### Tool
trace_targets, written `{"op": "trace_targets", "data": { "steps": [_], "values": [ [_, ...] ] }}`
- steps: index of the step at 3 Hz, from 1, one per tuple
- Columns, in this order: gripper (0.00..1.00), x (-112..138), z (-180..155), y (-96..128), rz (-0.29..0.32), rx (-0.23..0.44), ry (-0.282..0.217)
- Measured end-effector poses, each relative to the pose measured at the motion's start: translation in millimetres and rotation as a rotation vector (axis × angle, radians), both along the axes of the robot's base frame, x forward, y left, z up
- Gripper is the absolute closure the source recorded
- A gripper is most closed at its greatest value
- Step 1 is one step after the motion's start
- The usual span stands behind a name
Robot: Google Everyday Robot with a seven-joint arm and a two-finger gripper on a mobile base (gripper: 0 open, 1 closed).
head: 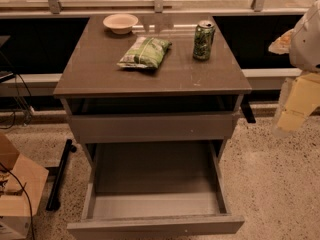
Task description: Place green jalapeno chip bag into middle drawer
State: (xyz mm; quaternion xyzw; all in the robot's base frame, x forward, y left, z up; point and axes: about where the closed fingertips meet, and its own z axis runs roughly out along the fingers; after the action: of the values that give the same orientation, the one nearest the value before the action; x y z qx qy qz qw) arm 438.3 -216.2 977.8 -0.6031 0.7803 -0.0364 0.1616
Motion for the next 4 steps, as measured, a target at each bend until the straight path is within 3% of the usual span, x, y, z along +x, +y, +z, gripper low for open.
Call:
{"op": "trace_targets", "data": {
  "steps": [1,2,3,4],
  "values": [
    [0.00,0.1,0.0,0.1,0.000,0.000,0.000],
    [0.00,23.8,-3.6,17.2,0.028,0.065,-0.054],
    [0.00,53.6,-6.5,39.5,0.045,0.183,-0.097],
    [0.00,91.9,-2.4,77.1,0.063,0.279,-0.134]
  ]
}}
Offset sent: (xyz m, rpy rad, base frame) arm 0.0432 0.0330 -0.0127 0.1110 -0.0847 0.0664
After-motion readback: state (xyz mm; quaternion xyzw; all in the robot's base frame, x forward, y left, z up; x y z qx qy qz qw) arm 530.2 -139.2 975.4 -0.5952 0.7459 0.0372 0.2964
